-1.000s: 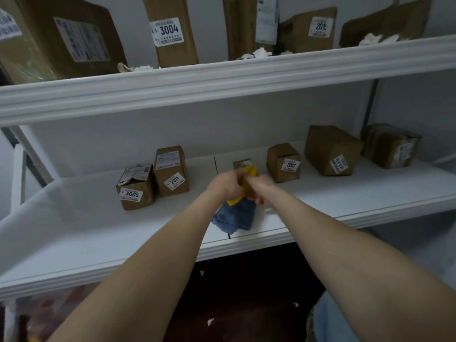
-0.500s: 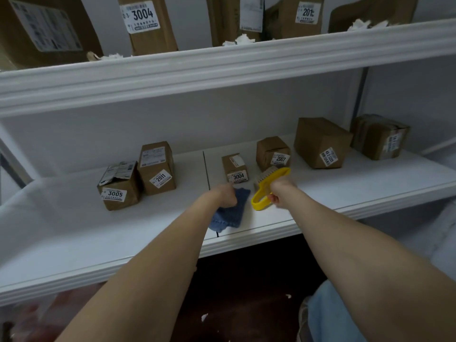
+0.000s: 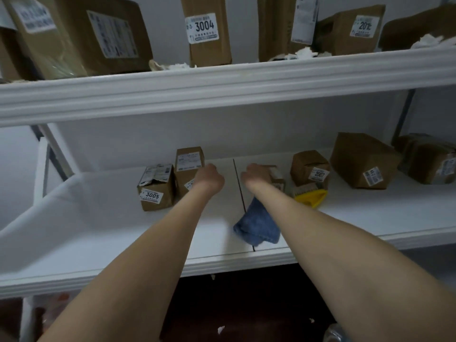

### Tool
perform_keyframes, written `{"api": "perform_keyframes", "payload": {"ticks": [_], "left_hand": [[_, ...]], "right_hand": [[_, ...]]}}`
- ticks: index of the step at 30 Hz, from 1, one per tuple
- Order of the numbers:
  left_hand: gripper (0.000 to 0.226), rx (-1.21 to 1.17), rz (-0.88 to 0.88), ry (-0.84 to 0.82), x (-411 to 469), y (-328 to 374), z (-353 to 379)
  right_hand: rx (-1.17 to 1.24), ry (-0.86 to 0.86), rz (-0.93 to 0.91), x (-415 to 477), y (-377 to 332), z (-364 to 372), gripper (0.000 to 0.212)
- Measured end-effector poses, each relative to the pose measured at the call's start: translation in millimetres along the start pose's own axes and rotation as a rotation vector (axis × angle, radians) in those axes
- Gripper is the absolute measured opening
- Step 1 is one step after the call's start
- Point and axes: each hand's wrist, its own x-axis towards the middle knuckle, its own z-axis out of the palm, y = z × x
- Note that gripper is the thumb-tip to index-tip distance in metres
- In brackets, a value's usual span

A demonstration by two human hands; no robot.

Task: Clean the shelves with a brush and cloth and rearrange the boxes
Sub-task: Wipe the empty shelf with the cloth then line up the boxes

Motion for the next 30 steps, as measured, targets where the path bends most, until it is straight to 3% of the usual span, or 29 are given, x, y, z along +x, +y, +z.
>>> {"api": "perform_keyframes", "payload": {"ticks": [5, 10, 14, 18, 22, 26, 30], "left_hand": [[0.035, -0.25, -0.109, 0.179, 44, -34, -33], [0.033, -0.211, -0.232, 0.103, 82, -50, -49], [0.031, -0.235, -0.213, 0.031, 97, -57, -44], [0.018, -0.288, -0.233, -0.013, 98, -53, -47], [0.012, -0.512, -0.268, -0.031, 92, -49, -45], [0.033, -0.666, -0.252, -0.064, 72, -27, -35], [0.032, -0.731, -0.229, -0.094, 52, -5, -25]], "right_hand": [[0.123, -0.168, -0.144, 20, -52, 44, 0.042], [0.271, -0.212, -0.129, 41, -81, 82, 0.04], [0.361, -0.228, -0.091, 53, -90, 99, 0.04], [0.411, -0.229, -0.045, 57, -90, 102, 0.039], [0.45, -0.182, -0.003, 57, -77, 92, 0.025], [0.467, -0.061, 0.033, 54, -49, 71, 0.02], [0.471, -0.048, 0.079, 45, -26, 47, 0.024]]}}
